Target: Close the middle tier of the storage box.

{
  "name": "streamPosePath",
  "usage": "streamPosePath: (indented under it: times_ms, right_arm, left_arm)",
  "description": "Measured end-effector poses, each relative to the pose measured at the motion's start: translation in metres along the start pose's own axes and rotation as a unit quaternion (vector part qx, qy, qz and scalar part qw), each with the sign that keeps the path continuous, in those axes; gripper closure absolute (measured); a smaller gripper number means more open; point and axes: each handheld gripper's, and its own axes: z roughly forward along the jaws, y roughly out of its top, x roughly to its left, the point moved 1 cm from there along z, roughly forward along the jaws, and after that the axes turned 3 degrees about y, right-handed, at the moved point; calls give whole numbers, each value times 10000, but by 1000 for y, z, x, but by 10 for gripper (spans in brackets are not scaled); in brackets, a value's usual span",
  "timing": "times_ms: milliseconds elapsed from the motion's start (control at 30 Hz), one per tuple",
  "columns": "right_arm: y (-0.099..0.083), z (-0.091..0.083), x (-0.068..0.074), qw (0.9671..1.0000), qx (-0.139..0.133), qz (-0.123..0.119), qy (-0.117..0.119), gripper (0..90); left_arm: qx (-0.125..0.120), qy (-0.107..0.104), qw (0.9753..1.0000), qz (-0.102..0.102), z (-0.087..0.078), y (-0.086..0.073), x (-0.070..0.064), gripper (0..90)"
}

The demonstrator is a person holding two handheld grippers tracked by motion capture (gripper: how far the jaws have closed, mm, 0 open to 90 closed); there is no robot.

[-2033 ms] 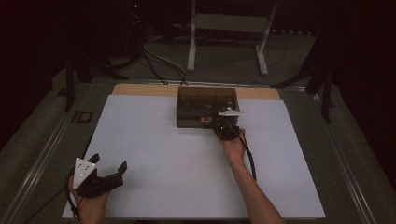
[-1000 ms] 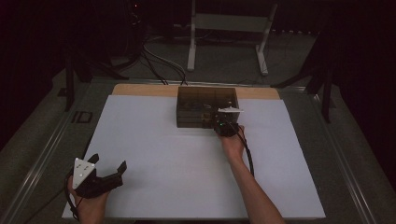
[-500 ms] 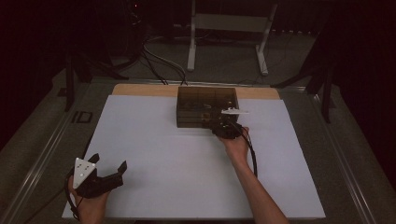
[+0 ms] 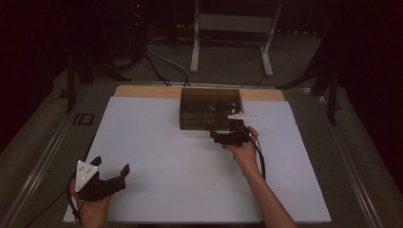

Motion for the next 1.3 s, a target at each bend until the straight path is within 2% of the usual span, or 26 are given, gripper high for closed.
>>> streamPosePath:
  times_ms: [133,233,467,900,1300]
  right_arm:
    - [-4,-5,1,9999,63,-115,83,29]
    - [-7,-8,1,9997,126,-191,129,0]
    - [-12,-18,4,9990,126,-418,17,0]
    - [-22,-34,-5,9992,101,-373,37,0]
    - [-35,-57,-10,9994,-48,-323,105,0]
  left_arm:
    - [-15,2,10000,-12,0,0,0,11]
    - [-27,7,10000,-23,0,0,0,11]
    - [-32,1,10000,-26,0,0,0,11]
    - [-1,-6,10000,-23,0,0,0,11]
    - [-7,-22,10000,-31,-1,0,0,11]
